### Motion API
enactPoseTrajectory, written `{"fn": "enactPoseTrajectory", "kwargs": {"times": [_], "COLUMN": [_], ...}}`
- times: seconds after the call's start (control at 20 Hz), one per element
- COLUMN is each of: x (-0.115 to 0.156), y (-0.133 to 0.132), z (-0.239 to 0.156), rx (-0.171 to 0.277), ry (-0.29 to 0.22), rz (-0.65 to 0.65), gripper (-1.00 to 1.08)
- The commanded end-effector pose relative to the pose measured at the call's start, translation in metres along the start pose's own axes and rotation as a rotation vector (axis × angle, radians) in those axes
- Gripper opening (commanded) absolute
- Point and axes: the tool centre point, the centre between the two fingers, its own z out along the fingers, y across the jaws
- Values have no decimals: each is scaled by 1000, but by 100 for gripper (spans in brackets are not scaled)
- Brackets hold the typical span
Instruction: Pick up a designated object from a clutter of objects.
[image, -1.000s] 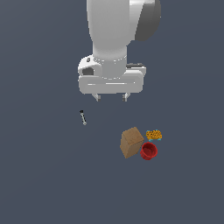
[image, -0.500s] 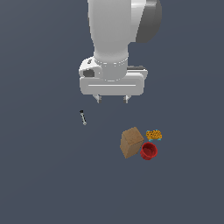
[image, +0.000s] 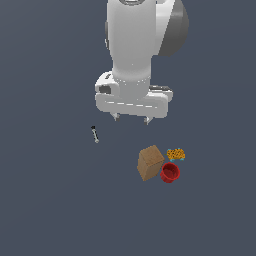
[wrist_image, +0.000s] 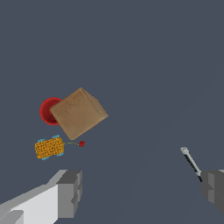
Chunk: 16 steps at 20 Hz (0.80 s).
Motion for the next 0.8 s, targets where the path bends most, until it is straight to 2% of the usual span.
{"fn": "enactPoseTrajectory", "kwargs": {"times": [0.0, 0.75], "x": [3, 22], "y": [-4, -33], "z": [5, 38], "rx": [-1, -10], "ry": [-1, -5], "rz": [53, 390], "gripper": [100, 100]}}
